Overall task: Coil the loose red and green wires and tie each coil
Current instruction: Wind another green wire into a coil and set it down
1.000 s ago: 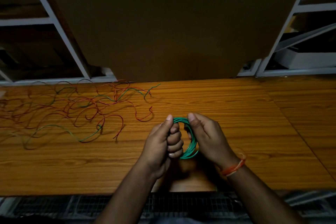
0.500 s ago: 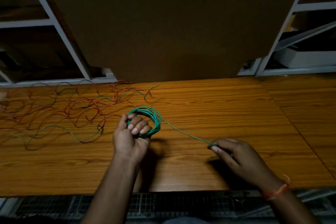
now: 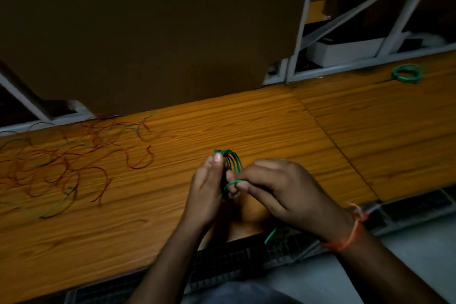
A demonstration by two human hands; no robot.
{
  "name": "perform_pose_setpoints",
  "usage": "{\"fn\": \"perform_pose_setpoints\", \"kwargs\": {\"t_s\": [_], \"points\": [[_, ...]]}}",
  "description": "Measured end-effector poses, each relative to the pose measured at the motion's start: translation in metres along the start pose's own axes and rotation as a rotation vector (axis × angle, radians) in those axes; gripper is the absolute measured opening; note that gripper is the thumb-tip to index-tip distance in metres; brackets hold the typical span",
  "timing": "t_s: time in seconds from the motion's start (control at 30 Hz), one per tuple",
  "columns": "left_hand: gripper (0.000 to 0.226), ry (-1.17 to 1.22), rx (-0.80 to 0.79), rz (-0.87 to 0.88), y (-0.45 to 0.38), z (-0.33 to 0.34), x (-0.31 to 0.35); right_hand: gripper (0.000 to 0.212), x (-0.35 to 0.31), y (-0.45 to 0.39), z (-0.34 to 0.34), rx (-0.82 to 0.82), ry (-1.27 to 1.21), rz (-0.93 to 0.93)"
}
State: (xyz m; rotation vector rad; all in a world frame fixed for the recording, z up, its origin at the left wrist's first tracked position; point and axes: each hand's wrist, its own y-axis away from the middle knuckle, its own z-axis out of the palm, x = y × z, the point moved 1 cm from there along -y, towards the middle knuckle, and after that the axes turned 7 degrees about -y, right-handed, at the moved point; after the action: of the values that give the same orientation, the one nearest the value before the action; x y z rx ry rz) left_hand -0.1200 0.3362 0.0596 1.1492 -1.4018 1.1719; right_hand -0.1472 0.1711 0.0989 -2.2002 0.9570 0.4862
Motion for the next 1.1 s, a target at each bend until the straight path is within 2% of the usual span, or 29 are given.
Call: {"fn": "perform_pose_setpoints", "kwargs": {"t_s": [0.13,0.37,0.5,0.8,1.0,1.1], "points": [[0.050,0.086,-0.138,-0.006,0.003,0.032,-0.002,0.011,0.013,0.013,-0.025,0.074,-0.041,0.027],[0.042,0.157,-0.198,-0.065,-0.011,0.043,-0.002,0.008,0.034,0.013,-0.037,0.172,-0.113,0.088],[0.041,0.142,-0.298,-0.056,-0.022,0.040,-0.005,0.007,0.048,0.001,-0.041,0.284,-0.157,0.147],[0.039,0.878,-0.413,-0.330,-0.072,0.038,-0.010,0.008,0.096,0.011,-0.040,0.510,-0.401,0.488],[0.040,1.052,-0.306,-0.498,-0.086,0.057,-0.025,0.016,0.105,0.032,-0.030,0.490,-0.529,0.583],[0.040,1.061,-0.225,-0.550,-0.092,0.070,-0.029,0.022,0.115,0.034,-0.031,0.565,-0.627,0.668]]}}
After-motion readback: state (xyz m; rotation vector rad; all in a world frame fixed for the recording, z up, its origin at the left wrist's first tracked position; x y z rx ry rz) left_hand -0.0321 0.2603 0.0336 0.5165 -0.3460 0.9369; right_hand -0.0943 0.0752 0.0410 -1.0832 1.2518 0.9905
